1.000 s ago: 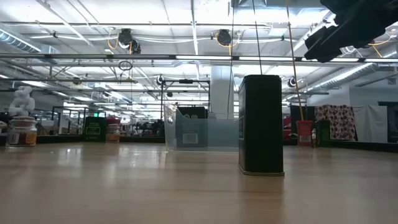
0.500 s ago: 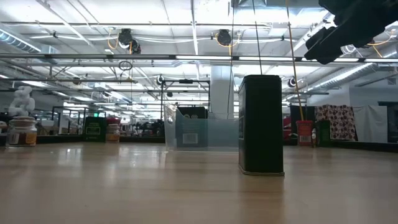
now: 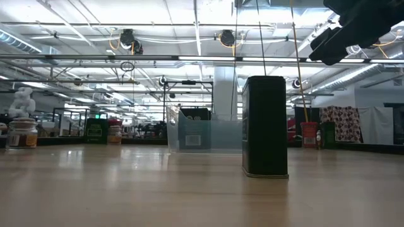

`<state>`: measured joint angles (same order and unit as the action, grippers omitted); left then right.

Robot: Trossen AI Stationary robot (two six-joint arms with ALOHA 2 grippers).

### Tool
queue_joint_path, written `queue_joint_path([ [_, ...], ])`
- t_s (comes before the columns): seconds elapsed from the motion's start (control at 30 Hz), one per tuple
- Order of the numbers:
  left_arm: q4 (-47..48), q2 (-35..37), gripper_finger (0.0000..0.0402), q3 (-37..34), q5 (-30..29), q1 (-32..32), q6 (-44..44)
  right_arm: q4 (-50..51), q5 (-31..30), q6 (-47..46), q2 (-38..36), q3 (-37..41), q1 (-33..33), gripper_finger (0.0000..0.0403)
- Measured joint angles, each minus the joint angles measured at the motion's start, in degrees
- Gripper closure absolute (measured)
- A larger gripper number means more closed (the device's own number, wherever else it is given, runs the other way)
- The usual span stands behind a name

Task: Sort spices by type
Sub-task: Put the green seasoning bottle into the transparent bin

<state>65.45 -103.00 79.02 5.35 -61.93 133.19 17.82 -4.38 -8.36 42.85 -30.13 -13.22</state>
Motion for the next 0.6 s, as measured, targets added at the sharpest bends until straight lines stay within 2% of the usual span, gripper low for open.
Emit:
queue_joint_path([
  [0.6, 1.68, -0.01, 0.004, 0.02, -1.35, -0.09, -0.11, 0.38, 0.01, 0.0, 0.0, 0.0, -0.01, 0.0245],
])
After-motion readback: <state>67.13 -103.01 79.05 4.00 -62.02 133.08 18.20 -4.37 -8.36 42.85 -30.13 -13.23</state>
